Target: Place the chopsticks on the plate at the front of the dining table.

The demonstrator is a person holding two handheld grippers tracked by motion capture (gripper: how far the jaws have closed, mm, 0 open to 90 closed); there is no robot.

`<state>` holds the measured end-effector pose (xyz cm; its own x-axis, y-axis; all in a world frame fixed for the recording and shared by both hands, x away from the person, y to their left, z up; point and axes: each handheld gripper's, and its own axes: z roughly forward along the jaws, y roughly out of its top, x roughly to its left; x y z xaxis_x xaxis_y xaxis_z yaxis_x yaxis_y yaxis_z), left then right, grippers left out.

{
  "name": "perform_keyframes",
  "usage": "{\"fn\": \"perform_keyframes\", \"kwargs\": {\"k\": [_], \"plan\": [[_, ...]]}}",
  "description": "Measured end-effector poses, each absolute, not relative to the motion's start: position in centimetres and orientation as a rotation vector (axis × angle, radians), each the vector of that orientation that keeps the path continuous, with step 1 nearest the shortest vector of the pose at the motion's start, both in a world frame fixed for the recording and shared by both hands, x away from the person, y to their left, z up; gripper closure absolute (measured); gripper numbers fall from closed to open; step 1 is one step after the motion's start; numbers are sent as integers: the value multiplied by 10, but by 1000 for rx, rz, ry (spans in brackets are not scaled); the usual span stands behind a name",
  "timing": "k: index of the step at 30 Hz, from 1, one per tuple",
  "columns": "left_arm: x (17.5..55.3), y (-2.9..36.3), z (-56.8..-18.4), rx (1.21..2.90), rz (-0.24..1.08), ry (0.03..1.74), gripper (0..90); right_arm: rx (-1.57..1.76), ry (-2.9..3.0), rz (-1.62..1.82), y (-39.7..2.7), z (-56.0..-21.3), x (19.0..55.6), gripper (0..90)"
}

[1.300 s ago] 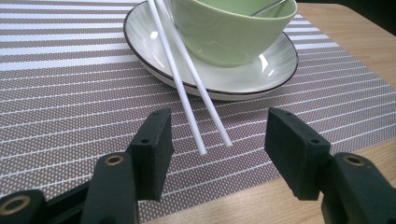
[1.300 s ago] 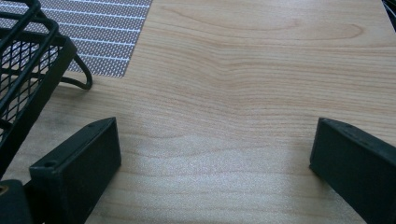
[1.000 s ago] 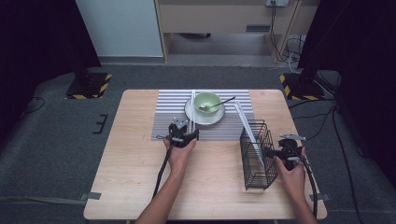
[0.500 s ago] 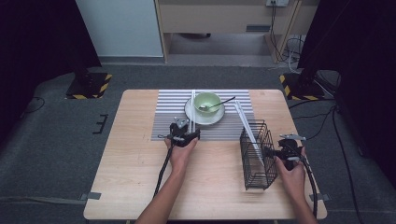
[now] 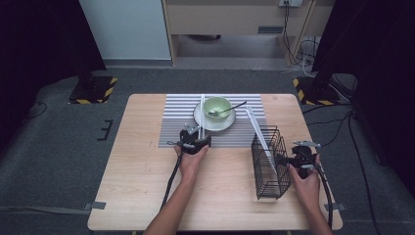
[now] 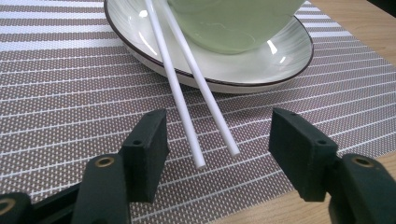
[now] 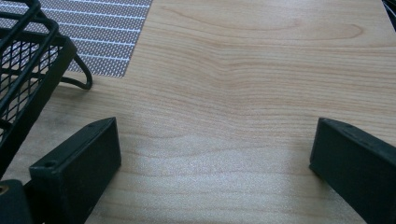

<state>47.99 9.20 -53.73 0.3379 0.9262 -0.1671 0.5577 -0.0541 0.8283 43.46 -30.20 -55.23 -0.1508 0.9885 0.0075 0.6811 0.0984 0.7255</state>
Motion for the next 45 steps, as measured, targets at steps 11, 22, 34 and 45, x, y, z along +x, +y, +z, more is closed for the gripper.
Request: {"fn": "perform_keyframes", "kwargs": {"k": [11, 22, 34, 45], "plan": [[480, 90, -538, 1737, 540, 1324, 449, 1629, 1890, 820, -302, -552, 435, 19], [480, 87, -538, 1738, 553, 1321, 529, 1629, 1890, 820, -302, -552, 435, 20], [481, 89, -536, 1717, 547, 1338, 618, 1629, 1891, 820, -302, -552, 435, 19], [481, 87, -537, 1714, 538, 1334, 654, 1629, 1891, 820, -302, -552, 435, 19]]}}
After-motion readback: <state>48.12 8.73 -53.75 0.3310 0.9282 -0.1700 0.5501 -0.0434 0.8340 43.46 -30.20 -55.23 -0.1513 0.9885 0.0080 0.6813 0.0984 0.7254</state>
